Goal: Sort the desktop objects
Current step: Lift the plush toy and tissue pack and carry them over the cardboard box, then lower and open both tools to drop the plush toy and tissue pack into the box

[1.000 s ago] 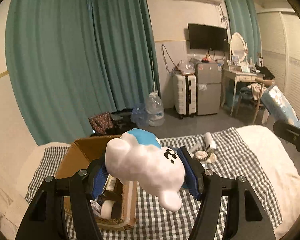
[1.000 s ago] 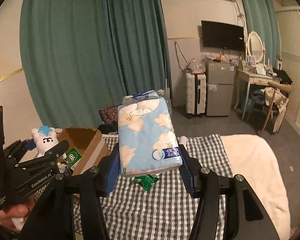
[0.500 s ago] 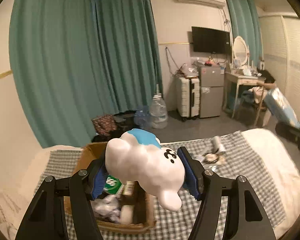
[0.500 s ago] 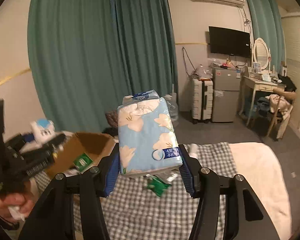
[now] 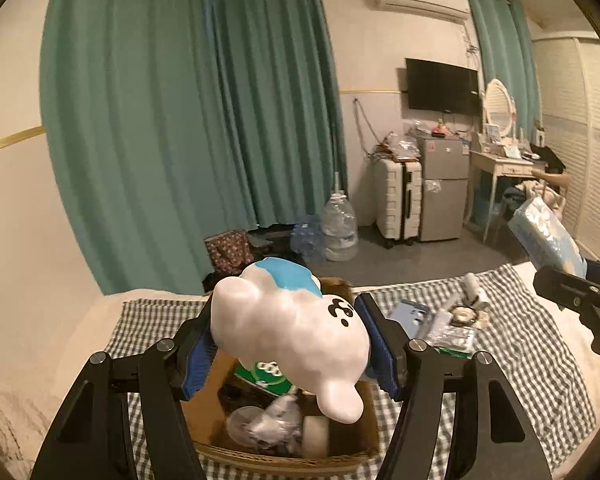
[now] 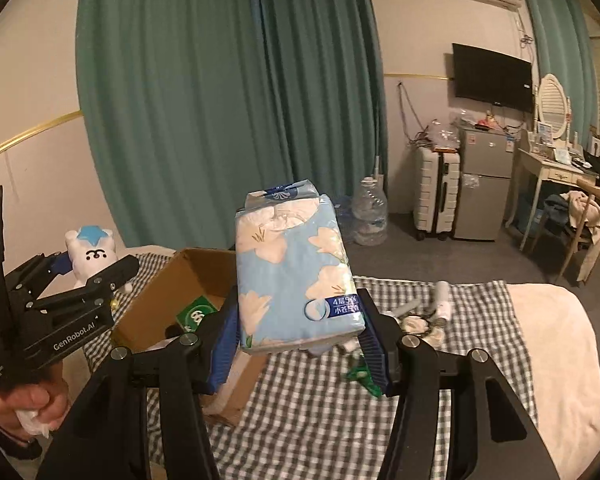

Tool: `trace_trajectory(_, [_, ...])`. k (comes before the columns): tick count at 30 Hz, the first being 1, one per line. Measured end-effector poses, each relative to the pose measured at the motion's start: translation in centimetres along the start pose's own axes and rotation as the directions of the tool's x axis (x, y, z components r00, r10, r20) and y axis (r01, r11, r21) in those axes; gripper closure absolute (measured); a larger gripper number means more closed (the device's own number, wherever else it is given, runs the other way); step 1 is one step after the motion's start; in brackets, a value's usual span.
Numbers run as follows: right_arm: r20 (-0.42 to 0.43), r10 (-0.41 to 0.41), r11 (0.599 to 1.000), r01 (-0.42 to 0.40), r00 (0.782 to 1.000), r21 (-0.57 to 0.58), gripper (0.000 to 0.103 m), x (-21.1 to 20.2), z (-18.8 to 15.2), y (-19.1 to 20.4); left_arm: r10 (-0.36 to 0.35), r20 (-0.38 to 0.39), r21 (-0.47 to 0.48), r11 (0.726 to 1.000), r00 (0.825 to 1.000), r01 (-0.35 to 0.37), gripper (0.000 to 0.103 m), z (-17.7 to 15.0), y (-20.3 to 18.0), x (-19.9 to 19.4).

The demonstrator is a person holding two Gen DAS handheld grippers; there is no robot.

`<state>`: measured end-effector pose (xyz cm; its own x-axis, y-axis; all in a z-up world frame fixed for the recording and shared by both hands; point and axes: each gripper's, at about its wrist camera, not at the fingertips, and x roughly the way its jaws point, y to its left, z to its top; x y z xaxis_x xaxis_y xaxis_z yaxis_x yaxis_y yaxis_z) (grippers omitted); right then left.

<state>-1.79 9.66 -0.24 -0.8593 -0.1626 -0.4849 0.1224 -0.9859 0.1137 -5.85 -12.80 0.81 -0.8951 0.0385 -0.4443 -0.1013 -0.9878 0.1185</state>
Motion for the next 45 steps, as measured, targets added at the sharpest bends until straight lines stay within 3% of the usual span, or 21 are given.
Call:
trace_trajectory(7, [-0.006, 0.04, 0.999, -0.04, 0.999, -0.029, 0.049, 2.3, 0.2, 3.4, 0.03, -0.049, -0.069, 0.997, 0.998, -0.033, 0.036, -1.0, 4.4, 2.0])
trace_trajectory(11, [-0.025, 0.071, 0.995, -0.072, 0.997, -0.064, 0.049, 4.1, 0.1, 5.3, 0.096, -0.084, -0.064, 0.993, 0.992, -0.102, 0.036, -1.9, 5.6, 3.3])
trace_trajectory(20, [-0.121, 0.118, 0.989, -0.128, 0.986, -0.075, 0.049, 8.8, -1.4, 7.1, -0.001, -0.164, -0.089, 0.996, 0.986, -0.014, 0.036, -3.2, 6.5, 6.8])
trace_trajectory(22, [-0.14, 0.114, 0.988, -0.127, 0.983, -0.088, 0.049, 9.8, -1.6, 7.3, 0.026, -0.18, -0.069, 0.997, 0.983, -0.039, 0.036, -3.2, 6.6, 7.9])
trace_trajectory(26, [-0.183, 0.113, 0.985, -0.134, 0.977, -0.11, 0.049, 12.1, -2.2, 7.8, 0.002, -0.225, -0.081, 0.997, 0.974, -0.02, 0.036, -3.6, 6.9, 10.0])
trace_trajectory(31, [-0.233, 0.094, 0.98, -0.132, 0.968, -0.15, 0.049, 16.0, -3.0, 8.6, 0.056, -0.318, -0.058, 0.995, 0.946, -0.079, 0.036, -5.0, 6.8, 13.7])
trace_trajectory(39, [-0.299, 0.092, 0.984, -0.132, 0.95, -0.118, 0.049, 22.1, -3.2, 8.2, 0.056, -0.373, -0.042, 0.996, 0.926, -0.077, 0.036, -6.6, 6.7, 16.5])
trace_trajectory(42, [-0.295, 0.077, 0.984, -0.12, 0.952, -0.132, 0.048, 23.2, -3.6, 8.7, 0.059, -0.398, -0.048, 0.995, 0.915, -0.085, 0.036, -7.0, 6.8, 16.9])
trace_trajectory(45, [-0.304, 0.08, 0.981, -0.13, 0.949, -0.147, 0.048, 23.8, -3.6, 9.4, 0.067, -0.398, -0.062, 0.993, 0.915, -0.1, 0.032, -6.8, 7.3, 16.6])
